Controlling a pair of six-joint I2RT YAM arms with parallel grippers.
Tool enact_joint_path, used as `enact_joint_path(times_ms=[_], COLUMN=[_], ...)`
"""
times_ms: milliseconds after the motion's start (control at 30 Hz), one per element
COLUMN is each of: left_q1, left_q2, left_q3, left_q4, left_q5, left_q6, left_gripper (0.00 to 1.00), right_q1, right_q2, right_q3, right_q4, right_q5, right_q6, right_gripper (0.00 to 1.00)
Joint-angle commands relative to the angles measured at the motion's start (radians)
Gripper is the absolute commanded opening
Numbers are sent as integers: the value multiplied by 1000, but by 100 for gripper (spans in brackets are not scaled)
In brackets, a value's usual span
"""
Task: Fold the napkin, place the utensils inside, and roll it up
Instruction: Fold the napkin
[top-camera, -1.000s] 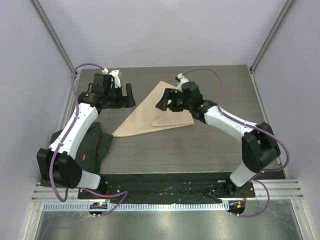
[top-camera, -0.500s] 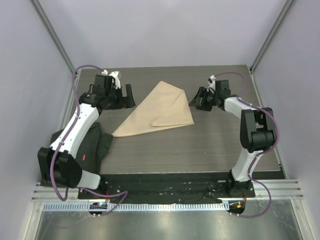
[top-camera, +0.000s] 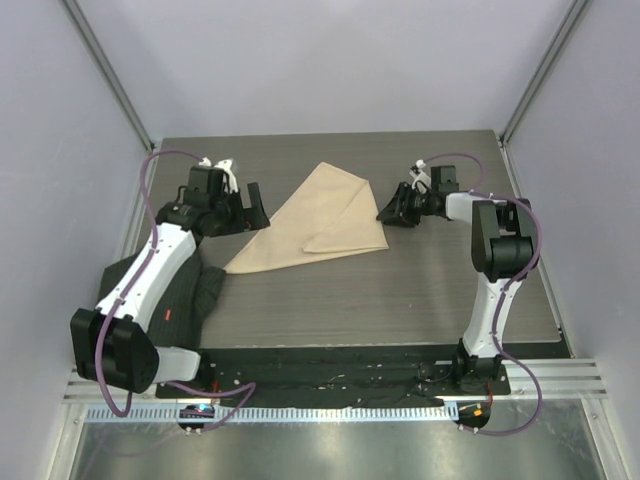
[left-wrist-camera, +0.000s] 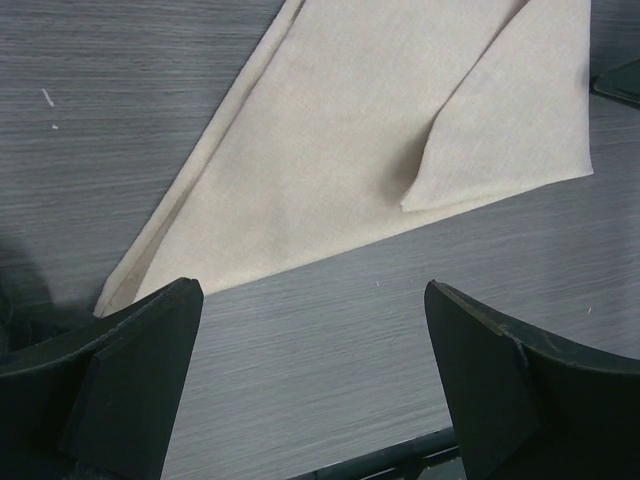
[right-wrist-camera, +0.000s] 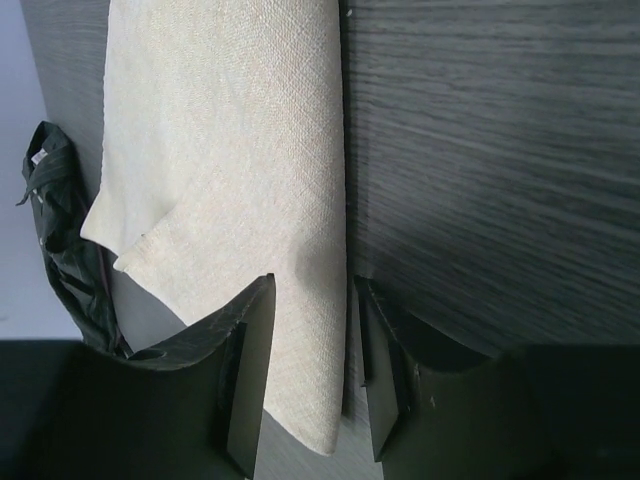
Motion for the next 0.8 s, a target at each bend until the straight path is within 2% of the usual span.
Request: enact_joint_path(times_ms=[0, 400, 567, 600, 767], left_q1=[-3, -2, -2, -2, -2], left_q2=[-41, -48, -43, -42, -34], left_q3=[-6, -8, -6, -6, 1], left_q4=[41, 36, 39, 39, 41], left_q5=[-3, 0, 1, 4, -2], left_q6=[-15, -9, -7, -7, -5], left_gripper=[100, 100, 100, 100, 100], right_q1=[2, 14, 20, 20, 17], right_q2=[42, 99, 99, 96, 45], right_q3=[39, 44, 40, 37, -13], right_q4=[66, 96, 94, 91, 96], right_q5=[-64, -54, -26, -15, 84], right_q6=[10, 45, 68, 72, 88], right_gripper=[43, 31, 12, 3, 1])
